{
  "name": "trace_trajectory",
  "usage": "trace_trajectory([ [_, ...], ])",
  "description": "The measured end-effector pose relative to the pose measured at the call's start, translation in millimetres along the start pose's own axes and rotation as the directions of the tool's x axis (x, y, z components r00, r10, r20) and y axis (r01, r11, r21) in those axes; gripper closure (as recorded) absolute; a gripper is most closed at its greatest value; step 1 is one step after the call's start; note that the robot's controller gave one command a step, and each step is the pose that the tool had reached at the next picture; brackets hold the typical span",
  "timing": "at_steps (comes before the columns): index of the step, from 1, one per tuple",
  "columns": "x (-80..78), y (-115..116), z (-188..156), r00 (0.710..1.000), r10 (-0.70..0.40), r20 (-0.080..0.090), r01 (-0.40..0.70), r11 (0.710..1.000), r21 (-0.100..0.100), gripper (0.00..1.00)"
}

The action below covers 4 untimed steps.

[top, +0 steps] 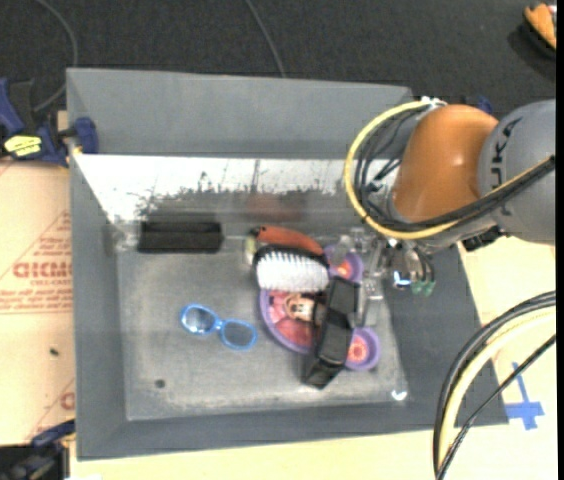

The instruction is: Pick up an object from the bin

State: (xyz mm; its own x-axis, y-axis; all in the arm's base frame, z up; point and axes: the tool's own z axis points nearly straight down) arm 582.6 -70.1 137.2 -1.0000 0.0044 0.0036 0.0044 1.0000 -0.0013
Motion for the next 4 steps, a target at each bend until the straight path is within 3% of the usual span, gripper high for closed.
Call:
trace_trajectory([
  [1, -1.5, 0, -5, 1.0, -0.003, 0.007, 0.003, 1.0, 0.001, 0.0],
  [2, -6.5, 5, 45, 0.898, -0.44, 0.004, 0.44, 0.898, 0.009, 0.0],
  [3, -13.2, 4, 46, 0.88, -0.475, 0.007, 0.475, 0.88, 0.007, 0.0],
  [4, -11.0, 24, 46, 0.753, -0.657, 0.021, 0.657, 0.754, 0.022, 0.0],
])
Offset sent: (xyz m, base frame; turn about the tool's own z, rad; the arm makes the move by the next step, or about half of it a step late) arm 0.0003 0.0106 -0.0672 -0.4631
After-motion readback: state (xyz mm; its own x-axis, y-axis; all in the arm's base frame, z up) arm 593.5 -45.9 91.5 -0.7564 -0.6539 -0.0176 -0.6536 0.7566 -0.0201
